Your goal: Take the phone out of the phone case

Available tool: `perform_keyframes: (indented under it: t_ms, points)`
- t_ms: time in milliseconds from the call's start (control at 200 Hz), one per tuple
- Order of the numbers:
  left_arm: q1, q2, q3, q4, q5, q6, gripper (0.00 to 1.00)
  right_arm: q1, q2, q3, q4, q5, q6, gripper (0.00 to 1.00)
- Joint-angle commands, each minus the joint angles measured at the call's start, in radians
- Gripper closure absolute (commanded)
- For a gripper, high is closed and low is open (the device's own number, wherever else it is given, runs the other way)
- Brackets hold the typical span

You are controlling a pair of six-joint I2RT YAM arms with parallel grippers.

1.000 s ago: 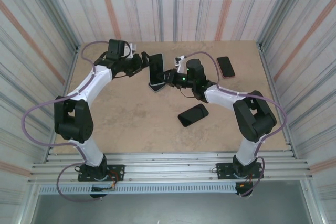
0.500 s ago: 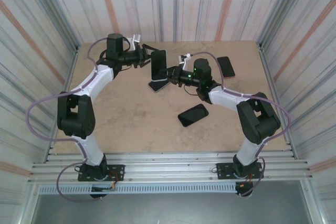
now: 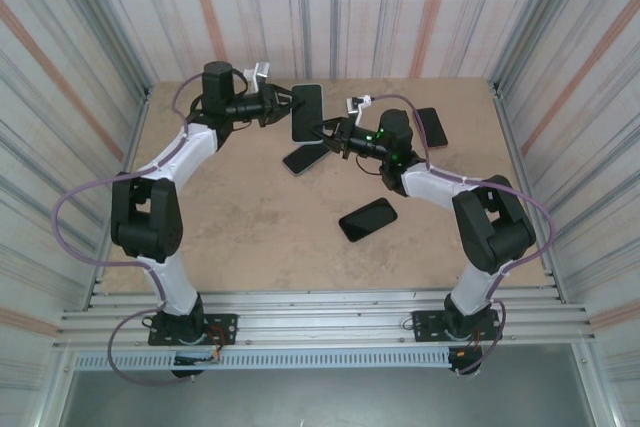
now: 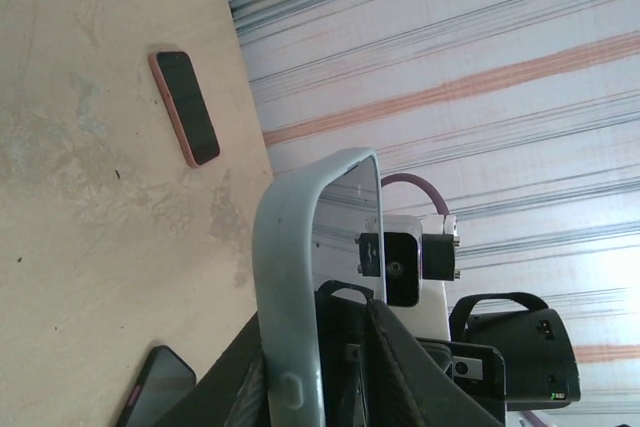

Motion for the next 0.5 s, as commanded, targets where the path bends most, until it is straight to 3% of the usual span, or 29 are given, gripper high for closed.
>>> perform_keyframes:
  t_ms: [0,150,321,496]
  points:
    - [-0.011,0.013,0.023,0.083,0.072,-0.038,0.78,-0.001,0.015,0.054,0.051,-0.048,0.045,0.91]
    - [-0.011,0.028,0.043,0.103,0.080,-0.057,0.82,-0.001,0.034,0.075,0.066,-0.072,0.072,0.91]
    - [-0.018,0.048,0.048,0.150,0.098,-0.100,0.96,-0.003,0.044,0.082,0.074,-0.077,0.077,0.90]
    - [-0.017,0.047,0.041,0.168,0.083,-0.128,1.00,-0.009,0.041,0.076,0.083,-0.069,0.071,0.78]
